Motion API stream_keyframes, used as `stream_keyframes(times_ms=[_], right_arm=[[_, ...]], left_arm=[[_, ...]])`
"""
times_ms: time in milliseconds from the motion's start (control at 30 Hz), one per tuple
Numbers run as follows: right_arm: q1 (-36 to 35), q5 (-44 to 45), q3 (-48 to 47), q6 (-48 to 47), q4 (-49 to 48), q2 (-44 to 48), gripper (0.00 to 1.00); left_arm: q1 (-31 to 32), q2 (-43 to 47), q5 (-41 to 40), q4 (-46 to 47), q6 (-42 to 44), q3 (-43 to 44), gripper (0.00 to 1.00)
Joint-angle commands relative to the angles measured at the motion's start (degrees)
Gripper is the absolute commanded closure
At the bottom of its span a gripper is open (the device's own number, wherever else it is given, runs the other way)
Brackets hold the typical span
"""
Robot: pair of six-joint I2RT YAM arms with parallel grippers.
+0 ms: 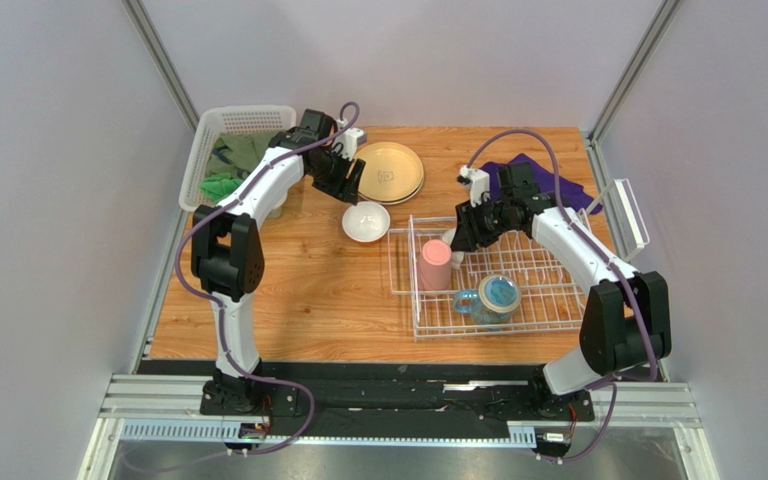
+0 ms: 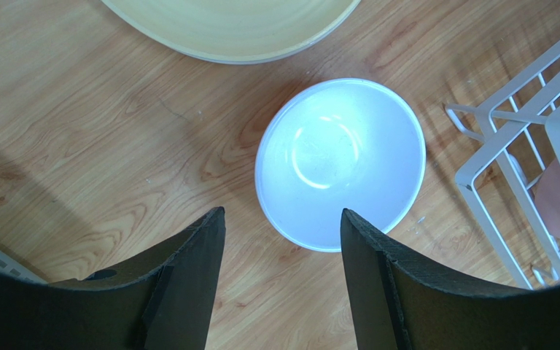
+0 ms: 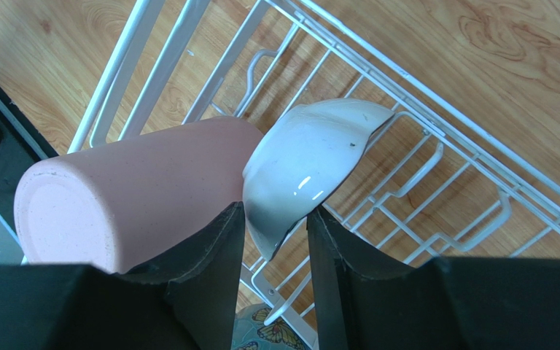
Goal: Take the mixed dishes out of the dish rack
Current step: Pick up the bowl from the dish rack.
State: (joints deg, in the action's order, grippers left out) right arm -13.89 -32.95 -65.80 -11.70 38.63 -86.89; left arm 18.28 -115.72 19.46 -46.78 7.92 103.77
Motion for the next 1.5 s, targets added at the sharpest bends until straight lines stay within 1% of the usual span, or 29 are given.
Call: stream_keyframes(times_ms=[0,133,233,267,467,567,733,1033,1467], right_arm=[[0.35,-3.08,-2.23,-2.00,-1.28,-0.73,0.62],[0.44,-4.66,-2.31,-2.62,-1.72,-1.52,0.68],[0.62,-6.07,-1.88,-3.23,-1.89,-1.79,0.76],[0.53,-6.42,-1.79,-3.32,-1.81,-1.96,0.80],[1.50,-8.88,-1.26,-3.76,-1.89,-2.23,0.91],[1.85,-9.50,-1.44,-3.85,-1.89,-1.35,0.94],[2.38,-10.47,-2.14,-3.59,-1.81,1.02,0.97],[4.84,-13.63,-6.79,-2.97,0.65,1.99,0.99],[5.36,-11.70,-12.77,-4.55,5.05,4.63,1.00]], left_arm=[[0.17,3.05,1.54,1.87,1.39,0.21,0.32],[0.09,3.13,1.81,1.79,1.57,-0.40,0.32],[0.09,3.48,1.98,1.96,1.74,-0.93,0.32],[0.09,3.66,2.07,2.22,1.74,-1.02,0.32],[0.09,3.92,2.51,2.57,1.39,-1.28,0.32],[0.09,4.19,2.60,2.66,1.31,-1.55,0.32],[0.09,4.54,2.42,2.75,1.39,-1.90,0.32],[0.09,5.24,2.42,2.14,1.66,-1.46,0.32],[0.09,7.53,3.91,0.73,1.57,0.82,0.32]])
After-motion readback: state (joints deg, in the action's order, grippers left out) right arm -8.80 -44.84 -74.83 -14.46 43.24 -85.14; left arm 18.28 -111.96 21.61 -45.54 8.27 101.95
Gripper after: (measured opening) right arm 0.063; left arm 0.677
